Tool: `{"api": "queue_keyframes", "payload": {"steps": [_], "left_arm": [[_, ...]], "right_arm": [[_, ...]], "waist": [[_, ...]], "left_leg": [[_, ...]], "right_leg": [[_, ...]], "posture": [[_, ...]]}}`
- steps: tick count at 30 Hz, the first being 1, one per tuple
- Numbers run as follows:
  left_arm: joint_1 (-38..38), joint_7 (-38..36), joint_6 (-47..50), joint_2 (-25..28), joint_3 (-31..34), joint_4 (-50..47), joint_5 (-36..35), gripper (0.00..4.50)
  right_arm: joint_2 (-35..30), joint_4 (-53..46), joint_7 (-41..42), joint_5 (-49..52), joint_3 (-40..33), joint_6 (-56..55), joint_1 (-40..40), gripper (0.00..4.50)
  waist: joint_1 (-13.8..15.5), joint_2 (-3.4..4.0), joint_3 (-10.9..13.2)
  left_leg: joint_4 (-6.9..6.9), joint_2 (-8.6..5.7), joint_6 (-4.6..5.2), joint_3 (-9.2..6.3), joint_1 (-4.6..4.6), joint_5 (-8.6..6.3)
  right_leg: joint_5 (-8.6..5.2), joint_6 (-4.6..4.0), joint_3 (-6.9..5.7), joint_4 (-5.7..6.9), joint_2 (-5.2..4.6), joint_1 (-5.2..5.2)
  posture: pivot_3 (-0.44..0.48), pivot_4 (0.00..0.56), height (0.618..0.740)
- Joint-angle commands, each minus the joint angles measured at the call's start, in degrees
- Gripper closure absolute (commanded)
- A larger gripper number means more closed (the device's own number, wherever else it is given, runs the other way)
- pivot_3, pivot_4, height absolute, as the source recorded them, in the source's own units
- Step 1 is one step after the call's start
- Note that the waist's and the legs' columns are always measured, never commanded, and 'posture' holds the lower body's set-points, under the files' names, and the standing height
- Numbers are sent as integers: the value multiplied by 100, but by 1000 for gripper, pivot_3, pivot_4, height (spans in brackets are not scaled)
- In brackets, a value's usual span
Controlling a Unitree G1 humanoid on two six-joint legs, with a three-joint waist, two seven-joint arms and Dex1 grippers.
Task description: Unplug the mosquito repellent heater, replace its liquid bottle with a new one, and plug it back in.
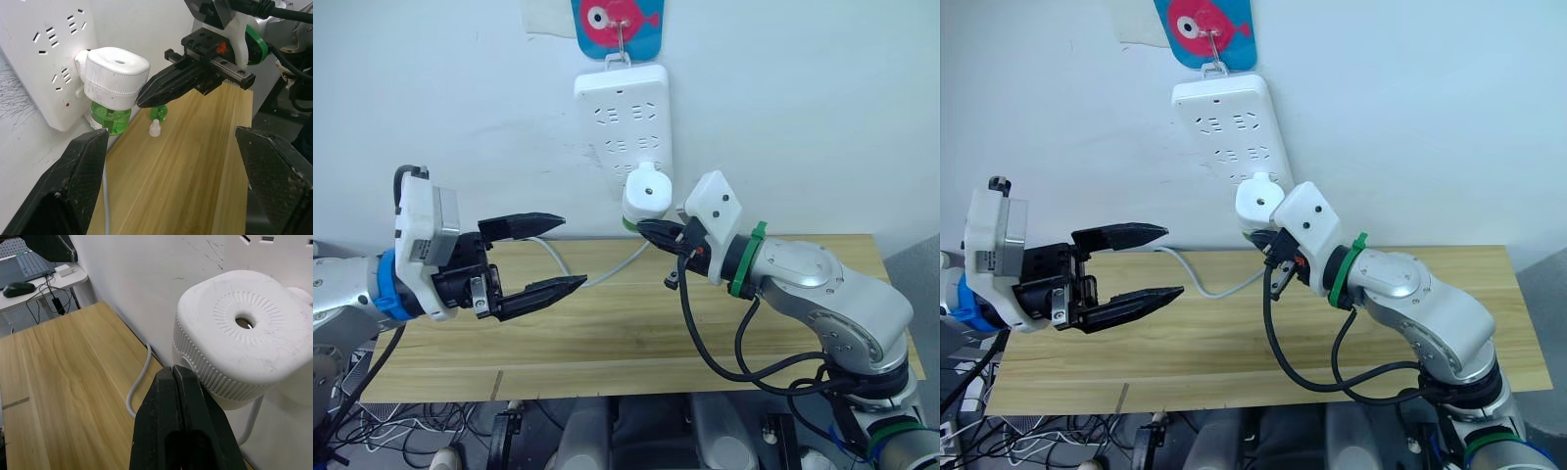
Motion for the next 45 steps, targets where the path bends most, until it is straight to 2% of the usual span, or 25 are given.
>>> {"api": "queue_keyframes", "payload": {"steps": [1,25,34,45], "left_arm": [[-34,0,-136,-35,-2,-28,24,165],[12,101,-189,-70,-52,-102,65,165],[-20,42,-242,-72,-122,-38,119,165],[-137,-31,-239,-49,-224,41,136,165]], "right_arm": [[-85,-58,-110,-128,-414,-20,-119,4481],[79,486,-237,-215,-526,129,-512,4481],[-389,-635,563,851,-858,203,-248,4481],[-566,-660,471,884,-673,303,-222,4481]], "waist": [[1,0,0],[10,0,0],[5,0,0],[-85,0,0]], "left_leg": [[0,0,0,0,0,0],[-1,0,2,-3,21,-1],[-25,0,2,-1,31,-1],[-35,3,1,9,32,-1]], "right_leg": [[0,0,-1,0,0,0],[0,0,-1,8,0,16],[0,0,0,-6,0,20],[-1,-1,5,-9,0,15]], "posture": [[-179,344,740],[-160,327,740],[-180,323,740],[-187,331,740]]}}
